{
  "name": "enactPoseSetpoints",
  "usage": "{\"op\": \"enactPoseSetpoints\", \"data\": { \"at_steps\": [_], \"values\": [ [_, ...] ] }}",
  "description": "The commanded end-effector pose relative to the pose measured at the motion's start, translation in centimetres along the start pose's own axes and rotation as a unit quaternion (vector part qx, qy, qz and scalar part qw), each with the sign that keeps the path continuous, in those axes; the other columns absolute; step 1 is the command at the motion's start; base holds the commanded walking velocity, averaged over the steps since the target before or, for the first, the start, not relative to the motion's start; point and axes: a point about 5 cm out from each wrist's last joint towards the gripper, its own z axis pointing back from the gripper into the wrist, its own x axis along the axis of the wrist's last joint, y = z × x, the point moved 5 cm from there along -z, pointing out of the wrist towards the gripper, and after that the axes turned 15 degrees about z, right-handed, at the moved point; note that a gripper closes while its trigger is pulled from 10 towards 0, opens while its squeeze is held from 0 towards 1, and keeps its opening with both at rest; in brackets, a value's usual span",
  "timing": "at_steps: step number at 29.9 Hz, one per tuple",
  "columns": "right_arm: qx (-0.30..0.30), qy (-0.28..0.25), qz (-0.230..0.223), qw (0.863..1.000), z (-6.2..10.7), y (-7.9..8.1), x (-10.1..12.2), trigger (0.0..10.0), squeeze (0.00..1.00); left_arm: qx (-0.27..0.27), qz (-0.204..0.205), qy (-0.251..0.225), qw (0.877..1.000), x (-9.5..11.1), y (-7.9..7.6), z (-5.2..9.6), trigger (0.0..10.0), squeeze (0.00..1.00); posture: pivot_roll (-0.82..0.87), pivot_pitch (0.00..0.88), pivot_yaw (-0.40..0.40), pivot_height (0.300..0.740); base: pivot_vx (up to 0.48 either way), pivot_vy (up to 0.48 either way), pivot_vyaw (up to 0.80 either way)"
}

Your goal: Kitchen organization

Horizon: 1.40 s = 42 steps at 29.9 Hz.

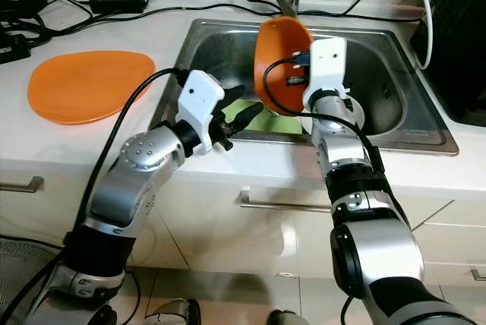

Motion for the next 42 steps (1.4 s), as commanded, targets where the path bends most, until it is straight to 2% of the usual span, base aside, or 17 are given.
{"op": "enactPoseSetpoints", "data": {
  "at_steps": [1,4,7,11,22,32,33,34,38,39,40,41,42],
  "values": [
    [0.007,-0.024,0.014,1.0,-0.4,-0.1,1.3,10.0,0.0,0.006,0.013,0.018,1.0,-0.5,0.3,0.5,10.0,0.0,0.1,0.068,-0.014,0.74,0.0,0.0,0.0],
    [0.014,-0.017,0.024,0.999,-0.4,0.3,0.8,10.0,0.0,0.013,0.02,0.038,0.999,-1.1,0.7,0.8,10.0,0.0,0.1,0.069,-0.015,0.74,0.0,0.0,0.0],
    [0.029,-0.005,0.039,0.999,-0.2,0.9,0.0,10.0,0.0,0.009,0.031,0.097,0.995,-2.7,0.6,1.7,10.0,0.0,0.11,0.071,-0.013,0.74,0.0,0.0,0.0],
    [0.039,0.003,0.044,0.998,-0.1,1.2,-0.6,10.0,0.0,0.037,0.041,0.134,0.989,-4.0,1.2,2.3,10.0,0.0,0.12,0.073,-0.012,0.74,0.0,0.0,0.0],
    [0.074,0.042,0.029,0.996,0.2,2.9,-2.3,10.0,0.0,0.074,0.057,0.159,0.983,-4.2,2.2,3.0,10.0,0.0,0.13,0.077,-0.011,0.74,0.0,0.0,0.0],
    [0.088,0.064,0.012,0.994,0.5,3.5,-3.1,10.0,0.0,0.082,0.06,0.162,0.982,-4.2,2.4,3.1,10.0,0.0,0.14,0.076,-0.011,0.74,0.0,0.0,0.0],
    [0.089,0.068,0.01,0.994,0.5,3.6,-3.2,10.0,0.79,0.083,0.06,0.163,0.981,-4.2,2.3,3.1,10.0,0.0,0.14,0.078,-0.012,0.74,0.0,0.0,0.0],
    [0.092,0.073,0.006,0.993,0.6,3.7,-3.4,10.0,1.0,0.084,0.061,0.163,0.981,-4.2,2.3,3.1,10.0,0.0,0.14,0.078,-0.013,0.74,0.0,0.0,0.0],
    [0.098,0.081,0.001,0.992,0.7,3.9,-3.8,10.0,1.0,0.087,0.061,0.163,0.981,-4.1,2.3,3.2,10.0,0.0,0.14,0.078,-0.014,0.74,0.0,0.0,0.0],
    [0.097,0.078,0.001,0.992,0.7,3.9,-3.7,10.0,0.52,0.088,0.061,0.163,0.981,-4.1,2.3,3.2,10.0,0.0,0.14,0.078,-0.014,0.74,0.0,0.0,0.0],
    [0.097,0.076,0.001,0.992,0.7,3.9,-3.6,10.0,0.52,0.088,0.061,0.162,0.981,-4.1,2.3,3.2,10.0,0.0,0.14,0.078,-0.014,0.74,0.0,0.0,0.0],
    [0.096,0.073,0.001,0.993,0.7,3.9,-3.5,10.0,0.0,0.089,0.06,0.162,0.981,-4.1,2.3,3.2,10.0,0.0,0.14,0.078,-0.014,0.74,0.0,0.0,0.0],
    [0.095,0.071,0.001,0.993,0.6,3.9,-3.4,10.0,0.0,0.089,0.06,0.161,0.981,-4.1,2.4,3.2,10.0,0.0,0.14,0.078,-0.014,0.74,0.0,0.0,0.0]
  ]
}}
